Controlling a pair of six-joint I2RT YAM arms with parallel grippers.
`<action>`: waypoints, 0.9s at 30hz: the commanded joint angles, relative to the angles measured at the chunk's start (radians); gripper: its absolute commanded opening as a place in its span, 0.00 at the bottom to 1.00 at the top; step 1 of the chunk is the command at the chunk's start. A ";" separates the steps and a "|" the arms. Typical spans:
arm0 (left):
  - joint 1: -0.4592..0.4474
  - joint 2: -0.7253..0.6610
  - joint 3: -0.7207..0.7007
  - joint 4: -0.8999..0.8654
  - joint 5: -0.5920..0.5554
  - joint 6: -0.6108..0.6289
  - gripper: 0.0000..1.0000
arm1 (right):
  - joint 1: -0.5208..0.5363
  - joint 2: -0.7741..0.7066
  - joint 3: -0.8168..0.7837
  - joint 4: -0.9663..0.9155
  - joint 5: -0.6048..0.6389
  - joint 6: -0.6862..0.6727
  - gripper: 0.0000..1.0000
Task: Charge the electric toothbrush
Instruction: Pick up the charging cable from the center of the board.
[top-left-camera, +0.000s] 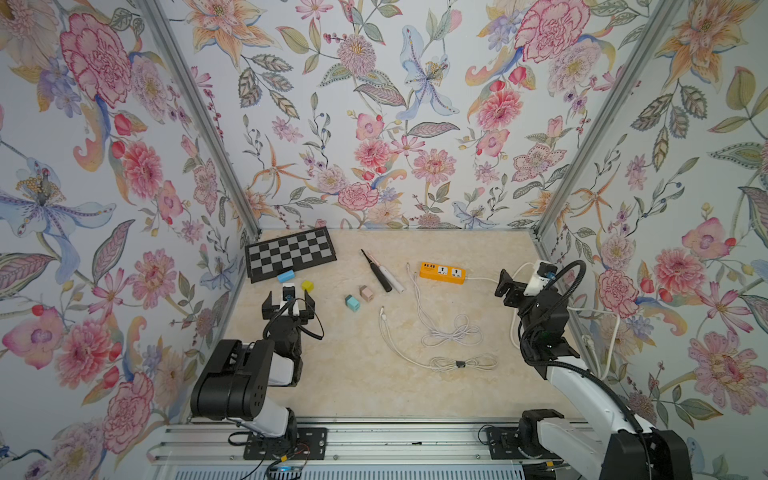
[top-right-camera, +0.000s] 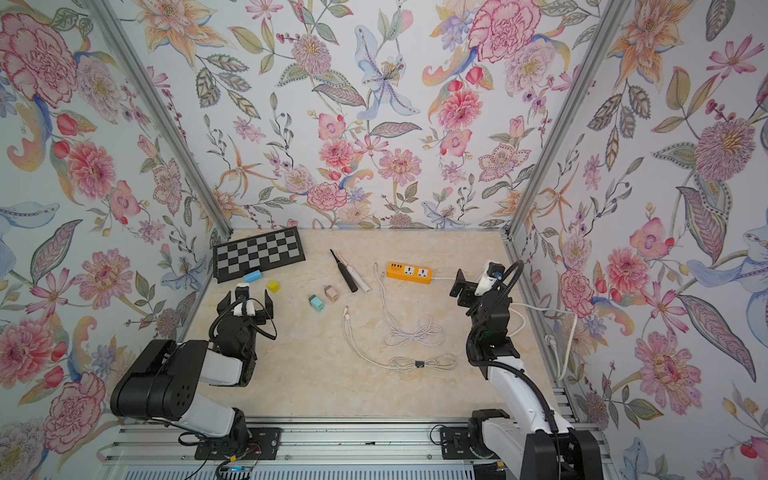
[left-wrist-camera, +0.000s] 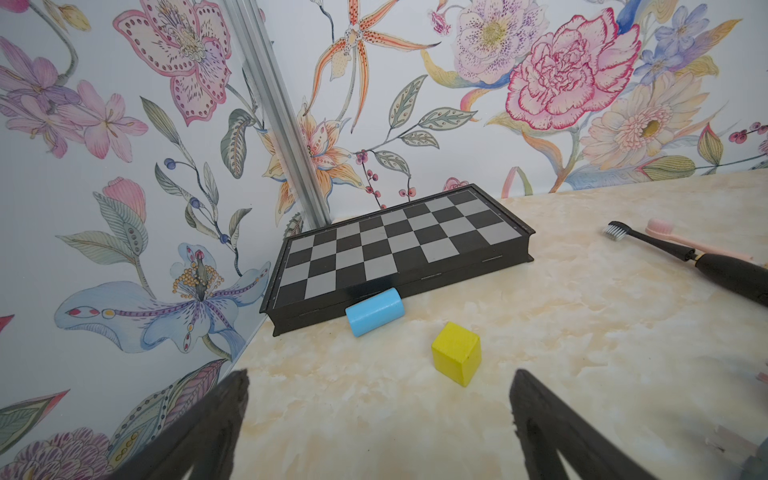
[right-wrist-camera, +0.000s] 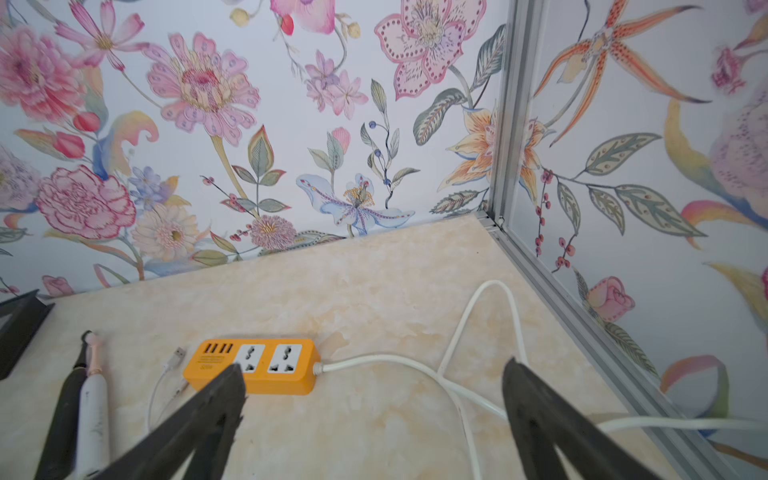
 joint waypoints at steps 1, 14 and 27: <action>0.007 -0.061 -0.025 0.029 -0.016 -0.018 0.99 | 0.067 -0.017 0.071 -0.319 -0.198 0.136 1.00; -0.136 -0.429 0.357 -1.039 0.150 -0.614 0.99 | 0.575 0.626 0.567 -0.444 -0.318 0.114 0.80; -0.176 -0.437 0.339 -1.205 0.313 -0.617 0.88 | 0.697 0.952 0.600 -0.371 -0.287 0.211 0.43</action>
